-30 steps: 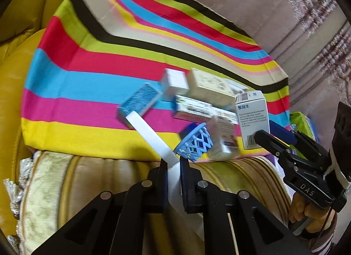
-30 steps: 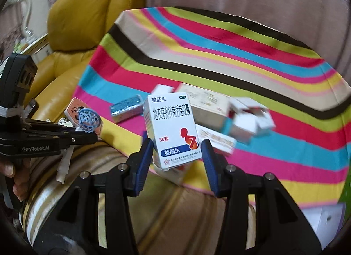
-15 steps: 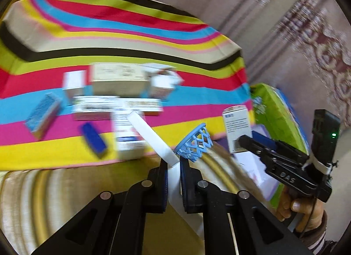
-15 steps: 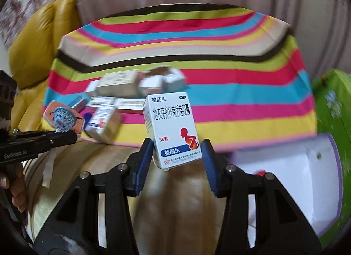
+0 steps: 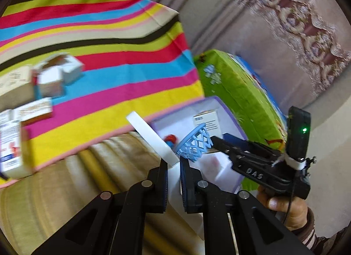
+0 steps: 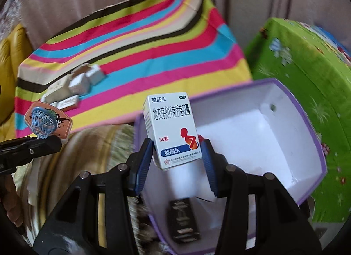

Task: Organize rigid objects
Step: 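Carry the scoop and medicine box to the storage box and release them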

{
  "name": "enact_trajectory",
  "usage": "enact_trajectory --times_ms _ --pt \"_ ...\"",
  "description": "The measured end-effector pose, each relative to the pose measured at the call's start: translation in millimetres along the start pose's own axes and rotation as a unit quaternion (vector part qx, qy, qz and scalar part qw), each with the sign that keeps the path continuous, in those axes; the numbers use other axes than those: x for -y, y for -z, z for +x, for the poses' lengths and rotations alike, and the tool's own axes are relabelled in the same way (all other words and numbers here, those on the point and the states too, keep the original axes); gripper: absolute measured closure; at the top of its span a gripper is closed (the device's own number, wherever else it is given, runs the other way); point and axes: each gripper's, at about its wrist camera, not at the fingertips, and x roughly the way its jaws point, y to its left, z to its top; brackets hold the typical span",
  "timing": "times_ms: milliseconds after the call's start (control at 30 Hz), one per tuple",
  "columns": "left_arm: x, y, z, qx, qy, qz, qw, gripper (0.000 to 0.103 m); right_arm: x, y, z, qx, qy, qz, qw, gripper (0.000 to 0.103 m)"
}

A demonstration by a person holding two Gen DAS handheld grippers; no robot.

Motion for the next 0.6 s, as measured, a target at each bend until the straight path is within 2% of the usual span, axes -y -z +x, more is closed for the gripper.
enact_trajectory --times_ms 267,400,600 --pt "37.3 -0.6 30.6 -0.039 0.018 0.045 0.998 0.093 29.1 12.8 -0.7 -0.011 0.05 0.032 0.998 0.053" --pt "53.1 0.0 40.5 -0.052 0.029 0.069 0.9958 0.093 36.1 12.4 -4.4 -0.008 0.063 0.044 0.997 0.053" --pt "61.2 1.7 53.7 -0.072 0.046 0.078 0.9933 0.093 39.7 15.6 -4.4 -0.013 0.074 0.052 0.996 0.053"
